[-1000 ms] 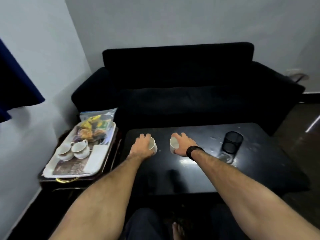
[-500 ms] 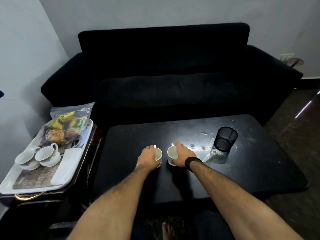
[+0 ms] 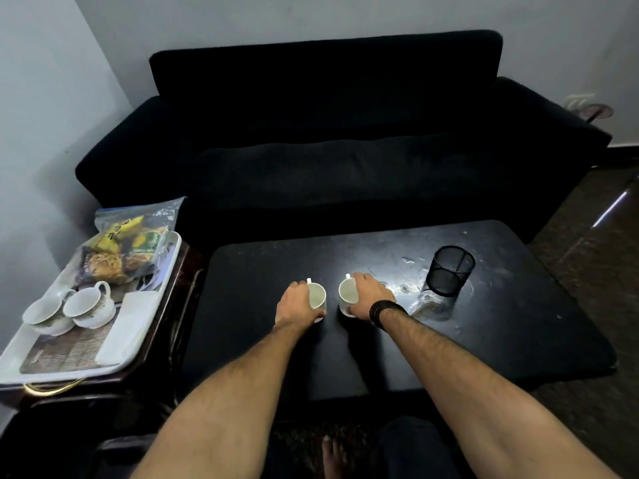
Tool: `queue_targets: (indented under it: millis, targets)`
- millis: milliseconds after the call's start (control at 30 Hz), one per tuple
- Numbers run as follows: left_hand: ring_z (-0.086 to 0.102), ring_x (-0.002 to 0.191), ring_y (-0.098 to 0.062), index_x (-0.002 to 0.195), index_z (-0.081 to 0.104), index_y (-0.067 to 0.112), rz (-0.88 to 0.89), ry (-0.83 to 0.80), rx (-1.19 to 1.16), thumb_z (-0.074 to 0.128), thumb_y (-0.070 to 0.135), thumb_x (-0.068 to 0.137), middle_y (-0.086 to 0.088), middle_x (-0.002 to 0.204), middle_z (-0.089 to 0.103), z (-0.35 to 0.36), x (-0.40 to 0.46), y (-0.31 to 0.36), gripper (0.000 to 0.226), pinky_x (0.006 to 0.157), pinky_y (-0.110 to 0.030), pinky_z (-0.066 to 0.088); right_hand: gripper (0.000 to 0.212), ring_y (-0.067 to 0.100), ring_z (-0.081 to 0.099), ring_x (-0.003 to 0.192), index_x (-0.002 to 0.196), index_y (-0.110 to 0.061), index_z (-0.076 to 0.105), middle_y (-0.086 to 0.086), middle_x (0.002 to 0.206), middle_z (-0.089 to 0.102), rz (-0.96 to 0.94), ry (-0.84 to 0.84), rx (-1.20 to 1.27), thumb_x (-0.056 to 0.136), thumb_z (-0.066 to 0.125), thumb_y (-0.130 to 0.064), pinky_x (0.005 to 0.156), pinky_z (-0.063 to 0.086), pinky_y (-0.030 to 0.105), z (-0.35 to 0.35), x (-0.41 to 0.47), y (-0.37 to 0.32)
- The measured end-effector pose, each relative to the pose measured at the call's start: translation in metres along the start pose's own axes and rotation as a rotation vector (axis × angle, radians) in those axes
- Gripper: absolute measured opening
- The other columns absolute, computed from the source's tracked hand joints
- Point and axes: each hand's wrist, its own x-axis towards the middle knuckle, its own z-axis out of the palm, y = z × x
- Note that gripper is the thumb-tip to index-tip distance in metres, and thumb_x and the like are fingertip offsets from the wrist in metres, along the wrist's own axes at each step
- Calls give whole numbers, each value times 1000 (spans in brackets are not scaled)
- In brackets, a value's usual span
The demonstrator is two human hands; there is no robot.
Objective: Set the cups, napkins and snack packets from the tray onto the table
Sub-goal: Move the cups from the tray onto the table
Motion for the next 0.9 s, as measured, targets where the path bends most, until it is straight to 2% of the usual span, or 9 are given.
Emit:
queue_targets:
  millis: [200, 267, 333, 433, 533, 700, 900]
  targets:
    - [58, 111, -25, 127, 53, 10, 5, -4, 21, 79, 38, 73, -8, 123, 56, 3, 4, -1, 67, 91, -37, 53, 76, 31, 51, 125, 139, -17, 39, 9, 139, 50, -3, -3, -8, 75, 75, -36, 98, 44, 39, 1, 2, 2]
    - [56, 116, -26, 132, 47, 11, -13, -10, 24, 80, 43, 69, -8, 127, 54, 3, 1, 0, 78, 93, -39, 52, 80, 32, 45, 125, 139, -17, 37, 9, 139, 46, -19, 21, -68, 73, 73, -42, 99, 42, 40, -1, 0, 1]
    - [51, 123, -26, 140, 36, 12, -52, -36, 42, 82, 48, 63, -7, 131, 50, -1, -3, -2, 97, 97, -43, 50, 93, 34, 38, 126, 145, -15, 27, 10, 142, 38, -40, 41, -148, 68, 73, -42, 100, 38, 42, -7, -2, -1]
    - [44, 133, -27, 148, 23, 10, -58, -94, 107, 89, 41, 57, -9, 142, 42, -20, -6, -11, 117, 105, -42, 45, 101, 35, 30, 133, 152, -19, 17, 9, 153, 23, -74, 36, -206, 69, 72, -36, 108, 31, 43, -26, -6, -14]
    - [38, 138, -28, 149, 24, 7, -48, -40, 115, 85, 37, 67, -12, 148, 37, -54, -11, -24, 107, 109, -40, 38, 92, 36, 26, 137, 151, -20, 22, 9, 156, 20, -109, 60, -191, 73, 69, -33, 112, 28, 46, -47, -6, -41]
    - [37, 139, -30, 145, 34, 6, -67, 105, 139, 76, 38, 79, -14, 147, 39, -125, -36, -66, 85, 111, -41, 38, 80, 35, 33, 133, 144, -19, 36, 9, 148, 33, -229, 115, -152, 73, 69, -29, 107, 32, 47, -55, -14, -121]
    - [42, 134, -34, 137, 40, 5, -179, 218, 150, 69, 32, 82, -17, 140, 43, -198, -84, -161, 68, 108, -44, 40, 73, 34, 38, 130, 143, -19, 38, 10, 140, 42, -420, 19, -130, 76, 68, -29, 104, 36, 47, -18, -40, -245]
